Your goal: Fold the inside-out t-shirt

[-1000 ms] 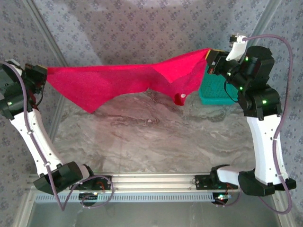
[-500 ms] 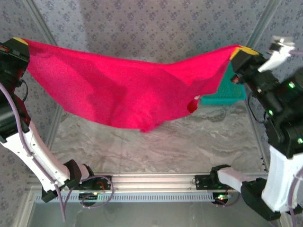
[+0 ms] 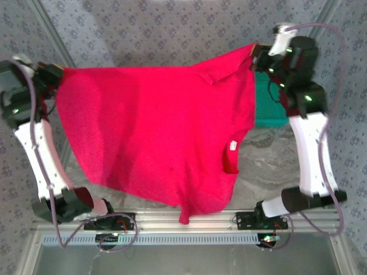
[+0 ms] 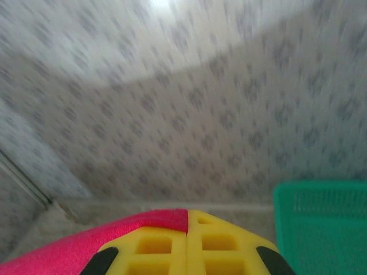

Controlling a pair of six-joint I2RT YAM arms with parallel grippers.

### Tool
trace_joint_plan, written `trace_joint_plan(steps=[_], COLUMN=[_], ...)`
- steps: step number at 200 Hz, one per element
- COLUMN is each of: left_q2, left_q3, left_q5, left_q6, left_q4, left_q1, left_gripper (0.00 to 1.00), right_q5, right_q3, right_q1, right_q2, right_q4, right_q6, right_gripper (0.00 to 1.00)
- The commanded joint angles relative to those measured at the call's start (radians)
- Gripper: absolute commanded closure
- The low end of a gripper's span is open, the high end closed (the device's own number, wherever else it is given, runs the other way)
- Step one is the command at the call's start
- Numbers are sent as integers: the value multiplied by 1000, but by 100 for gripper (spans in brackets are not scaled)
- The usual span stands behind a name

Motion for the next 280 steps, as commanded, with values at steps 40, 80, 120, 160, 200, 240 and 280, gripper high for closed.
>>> trace_joint_plan(steps=[40,80,120,160,200,240,280], left_q2=[418,666,484,306,204,220,252], left_q3=[-74,148,-144,-557,-697,-752,-755], left_q5=[-181,-328,-280,-76,-96,-81,-63], left_q6=[140,188,104,-23,-2,10,14], left_q4=[117,-50,65,341,344,351,353], left_q1=[-124,-179,-254,-317,-372,-373,-372], left_gripper=[99,50,50,51,51,51,53], right_q5=[-12,-89,-146,-157,-171,-167,-156], right_q3=[41,742,234,-32,-36,9,47], right_q1=[-11,4,61,114,159,169,173], right_q2=[483,986,778,736,820,893,930], right_q4=[70,-399,-159,52,76,99,107], right_q6=[86,182,280,343,376,432,461], right_gripper=[89,35,38,41,38,41,53])
